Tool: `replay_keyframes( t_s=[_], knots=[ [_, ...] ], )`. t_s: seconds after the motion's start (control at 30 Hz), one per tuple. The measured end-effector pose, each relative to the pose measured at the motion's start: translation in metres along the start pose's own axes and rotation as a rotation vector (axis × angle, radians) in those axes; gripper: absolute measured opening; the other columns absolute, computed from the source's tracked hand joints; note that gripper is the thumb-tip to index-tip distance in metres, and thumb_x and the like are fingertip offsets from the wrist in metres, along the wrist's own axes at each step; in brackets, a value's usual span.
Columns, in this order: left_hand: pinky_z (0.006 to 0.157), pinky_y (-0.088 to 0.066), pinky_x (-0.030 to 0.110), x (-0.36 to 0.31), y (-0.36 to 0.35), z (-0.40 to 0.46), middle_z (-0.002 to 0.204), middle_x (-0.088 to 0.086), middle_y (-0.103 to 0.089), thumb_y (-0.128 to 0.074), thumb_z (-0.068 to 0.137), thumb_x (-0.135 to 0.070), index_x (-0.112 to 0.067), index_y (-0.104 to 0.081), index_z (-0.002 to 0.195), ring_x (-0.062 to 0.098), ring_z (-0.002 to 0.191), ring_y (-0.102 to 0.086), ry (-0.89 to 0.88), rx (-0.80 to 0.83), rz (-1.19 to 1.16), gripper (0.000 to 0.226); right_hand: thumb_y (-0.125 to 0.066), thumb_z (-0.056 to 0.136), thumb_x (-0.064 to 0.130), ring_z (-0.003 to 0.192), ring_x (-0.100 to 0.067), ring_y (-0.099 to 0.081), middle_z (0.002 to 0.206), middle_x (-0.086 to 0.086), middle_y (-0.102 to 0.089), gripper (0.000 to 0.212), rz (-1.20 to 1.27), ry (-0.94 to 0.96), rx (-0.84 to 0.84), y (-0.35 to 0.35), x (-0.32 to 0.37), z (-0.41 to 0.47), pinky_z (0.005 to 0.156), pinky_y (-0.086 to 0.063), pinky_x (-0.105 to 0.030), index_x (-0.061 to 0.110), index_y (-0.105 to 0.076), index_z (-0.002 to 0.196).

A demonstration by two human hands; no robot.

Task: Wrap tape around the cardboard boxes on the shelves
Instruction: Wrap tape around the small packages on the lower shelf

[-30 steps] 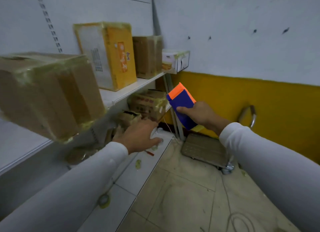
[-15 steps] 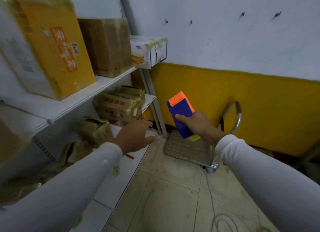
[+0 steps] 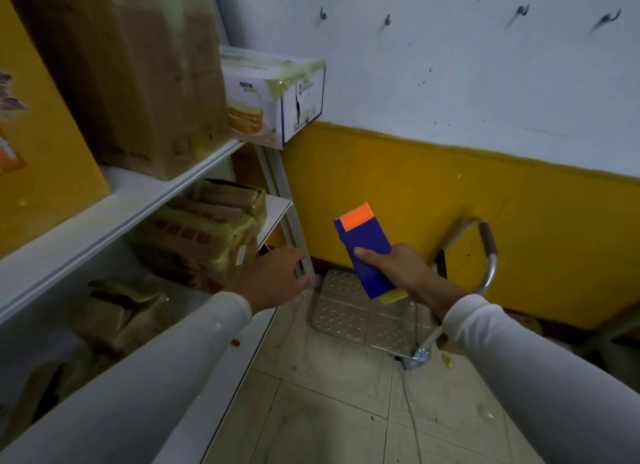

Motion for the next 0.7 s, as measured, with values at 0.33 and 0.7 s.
replay_keyframes(
  t_s=[0.33,0.7],
  knots=[
    [0.094,-0.046,0.036,0.013,-0.019,0.129,0.124,-0.004,-0.057,-0.051,0.083,-0.058,-0.022,-0.055,0.126,0.018,0.114,-0.055,0.151,-0.005,-0.008,0.056,-0.071,0.085,0.039,0.063,-0.014,-0.06,0.072,-0.002,-0.064,0.031,-0.038,0.018,0.183,0.022,-0.02,0.168,0.052,-0.041,-0.021,0.011,-0.059,0.078],
    [0.1,-0.042,0.036,-0.008,-0.037,0.22,0.128,0.003,-0.057,-0.059,0.089,-0.041,-0.016,-0.054,0.129,0.024,0.119,-0.052,0.502,-0.155,-0.09,0.047,-0.075,0.081,0.04,0.085,-0.029,-0.068,0.097,-0.015,-0.071,0.046,-0.113,0.07,0.484,0.041,-0.012,0.338,0.069,-0.052,-0.037,-0.002,-0.067,0.099]
  ],
)
Point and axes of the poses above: each hand's wrist, its own z-axis towards the middle knuckle, its own y-axis out of the back of the hand, x = y × z, the point moved 1 cm from there along z, towards the middle knuckle
